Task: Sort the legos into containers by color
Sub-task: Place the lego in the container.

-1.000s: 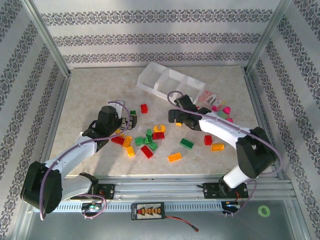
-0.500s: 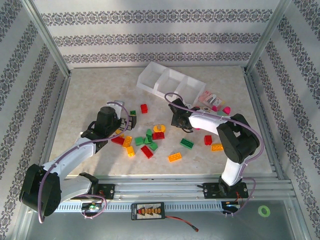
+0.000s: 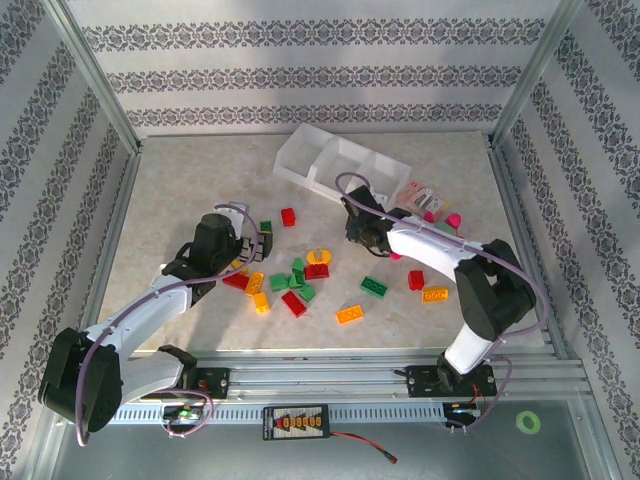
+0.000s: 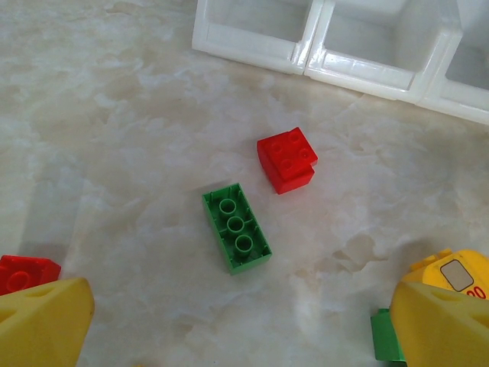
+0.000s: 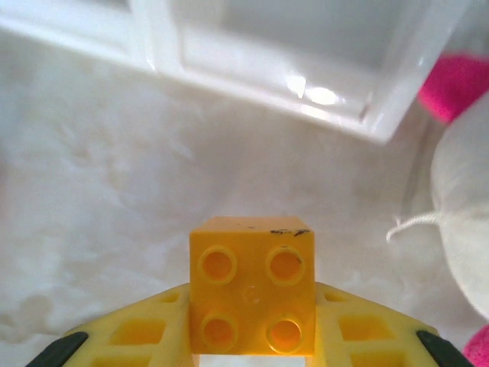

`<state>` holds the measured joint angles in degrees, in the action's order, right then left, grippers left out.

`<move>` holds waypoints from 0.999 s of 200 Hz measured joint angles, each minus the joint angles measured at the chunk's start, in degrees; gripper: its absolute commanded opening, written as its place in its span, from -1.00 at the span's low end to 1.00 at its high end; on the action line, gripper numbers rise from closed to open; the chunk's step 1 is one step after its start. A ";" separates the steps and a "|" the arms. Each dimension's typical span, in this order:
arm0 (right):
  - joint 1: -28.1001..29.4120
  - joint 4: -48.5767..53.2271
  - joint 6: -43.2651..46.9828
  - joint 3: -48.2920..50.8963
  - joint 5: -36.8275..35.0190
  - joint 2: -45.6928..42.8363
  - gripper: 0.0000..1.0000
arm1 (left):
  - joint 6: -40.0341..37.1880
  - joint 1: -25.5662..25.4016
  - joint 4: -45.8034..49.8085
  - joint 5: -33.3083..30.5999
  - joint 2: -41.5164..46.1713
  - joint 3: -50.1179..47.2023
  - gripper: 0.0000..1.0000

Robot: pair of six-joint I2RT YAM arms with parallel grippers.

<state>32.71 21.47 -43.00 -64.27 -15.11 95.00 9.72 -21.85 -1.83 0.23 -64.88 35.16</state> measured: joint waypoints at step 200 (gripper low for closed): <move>-10.80 -3.96 21.09 -19.78 0.61 17.40 0.61 | 10.64 -2.95 7.52 -3.76 -10.62 7.63 0.99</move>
<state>21.91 17.52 -21.91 -84.05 -14.50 112.40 20.36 -24.80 5.69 -3.53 -75.50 42.78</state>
